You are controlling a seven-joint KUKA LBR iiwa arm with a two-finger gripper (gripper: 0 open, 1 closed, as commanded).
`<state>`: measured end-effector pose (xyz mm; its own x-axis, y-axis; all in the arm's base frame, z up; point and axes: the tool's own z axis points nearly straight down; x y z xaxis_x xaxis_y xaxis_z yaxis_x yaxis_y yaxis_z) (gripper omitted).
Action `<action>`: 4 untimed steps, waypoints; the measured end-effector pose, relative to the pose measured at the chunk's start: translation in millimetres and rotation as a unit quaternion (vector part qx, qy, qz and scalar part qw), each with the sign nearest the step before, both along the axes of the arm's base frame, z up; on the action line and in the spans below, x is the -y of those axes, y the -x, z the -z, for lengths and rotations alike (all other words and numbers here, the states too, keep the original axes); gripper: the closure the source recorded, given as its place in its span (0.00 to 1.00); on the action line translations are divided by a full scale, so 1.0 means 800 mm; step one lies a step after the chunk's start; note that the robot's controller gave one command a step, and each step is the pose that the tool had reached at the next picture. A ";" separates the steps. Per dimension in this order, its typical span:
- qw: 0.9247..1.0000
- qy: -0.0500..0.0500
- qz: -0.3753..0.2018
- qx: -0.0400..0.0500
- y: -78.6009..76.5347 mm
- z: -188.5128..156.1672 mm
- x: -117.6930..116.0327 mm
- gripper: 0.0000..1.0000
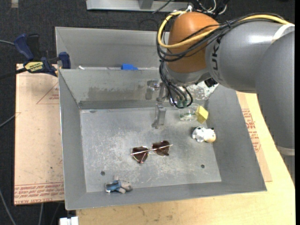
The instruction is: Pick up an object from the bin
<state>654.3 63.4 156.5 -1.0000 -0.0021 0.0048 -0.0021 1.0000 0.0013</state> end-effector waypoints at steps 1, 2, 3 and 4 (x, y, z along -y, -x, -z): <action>1.000 0.000 0.000 0.004 -0.002 -0.007 0.000 0.00; 1.000 0.000 -0.021 0.007 -0.001 0.061 -0.043 0.00; 0.999 0.000 -0.044 -0.001 0.018 0.098 -0.064 0.00; 0.996 0.000 -0.085 0.005 0.065 0.099 -0.076 0.00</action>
Offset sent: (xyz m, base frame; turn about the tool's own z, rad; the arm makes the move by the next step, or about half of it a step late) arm -0.0031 0.0562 -0.0865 -0.0670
